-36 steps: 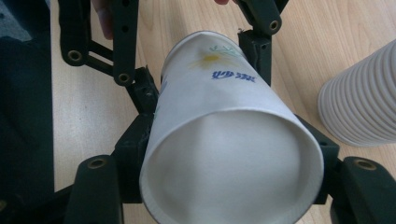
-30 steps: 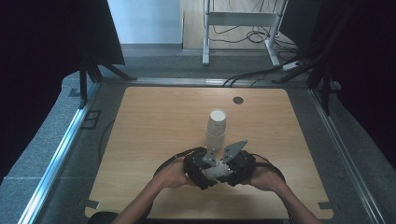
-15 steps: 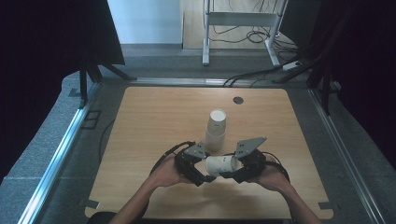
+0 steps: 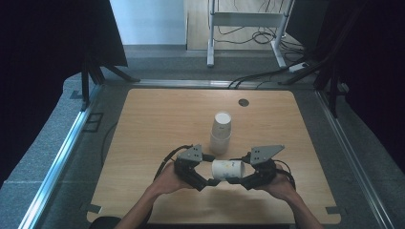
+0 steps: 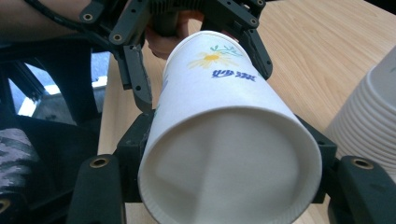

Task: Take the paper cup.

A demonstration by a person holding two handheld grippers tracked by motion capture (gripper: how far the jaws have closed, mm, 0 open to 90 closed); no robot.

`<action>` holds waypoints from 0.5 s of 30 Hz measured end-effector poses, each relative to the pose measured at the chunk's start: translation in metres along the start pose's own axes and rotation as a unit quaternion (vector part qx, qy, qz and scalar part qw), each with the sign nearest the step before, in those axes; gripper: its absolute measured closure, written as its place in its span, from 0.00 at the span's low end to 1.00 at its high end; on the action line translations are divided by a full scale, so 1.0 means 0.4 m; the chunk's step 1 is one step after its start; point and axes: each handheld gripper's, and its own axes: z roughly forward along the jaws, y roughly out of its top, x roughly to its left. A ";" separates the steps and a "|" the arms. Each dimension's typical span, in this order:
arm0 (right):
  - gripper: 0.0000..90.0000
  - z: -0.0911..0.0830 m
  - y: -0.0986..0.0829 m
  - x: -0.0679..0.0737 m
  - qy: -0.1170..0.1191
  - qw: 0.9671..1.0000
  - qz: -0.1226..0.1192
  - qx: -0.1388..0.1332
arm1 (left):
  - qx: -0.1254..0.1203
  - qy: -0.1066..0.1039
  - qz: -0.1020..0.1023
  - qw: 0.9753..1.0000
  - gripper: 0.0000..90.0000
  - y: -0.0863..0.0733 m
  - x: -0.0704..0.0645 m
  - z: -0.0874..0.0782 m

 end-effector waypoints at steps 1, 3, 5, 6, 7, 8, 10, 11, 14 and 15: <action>0.41 0.003 -0.008 0.000 0.006 1.000 0.002 -0.010 | -0.005 -0.002 -0.001 1.000 0.15 -0.005 0.000 0.002; 0.41 0.004 -0.010 0.001 0.009 1.000 0.003 -0.014 | -0.008 -0.003 -0.001 1.000 0.15 -0.008 0.000 0.004; 0.41 0.006 -0.015 0.002 0.013 1.000 0.003 -0.021 | -0.013 -0.006 -0.001 1.000 0.15 -0.013 -0.001 0.007; 0.41 0.006 -0.016 0.002 0.015 1.000 0.003 -0.024 | -0.016 -0.009 -0.001 1.000 0.15 -0.015 -0.001 0.009; 0.41 0.006 -0.017 0.003 0.017 0.999 0.003 -0.027 | -0.018 -0.011 -0.001 1.000 0.15 -0.018 -0.002 0.011; 0.41 0.007 -0.020 0.003 0.022 0.999 0.003 -0.032 | -0.020 -0.014 -0.001 1.000 0.16 -0.020 -0.002 0.012; 0.41 0.007 -0.020 0.003 0.023 0.999 0.003 -0.033 | -0.025 -0.019 0.000 0.999 0.16 -0.023 -0.003 0.015; 0.41 0.008 -0.024 0.003 0.026 0.999 0.004 -0.037 | -0.028 -0.020 0.000 0.999 0.18 -0.025 -0.004 0.015; 0.41 0.008 -0.028 0.003 0.031 0.999 0.006 -0.041 | -0.037 -0.025 0.001 0.999 0.23 -0.028 -0.005 0.015; 0.41 0.008 -0.028 0.003 0.031 0.999 0.006 -0.041 | -0.039 -0.027 0.001 0.999 0.23 -0.028 -0.005 0.014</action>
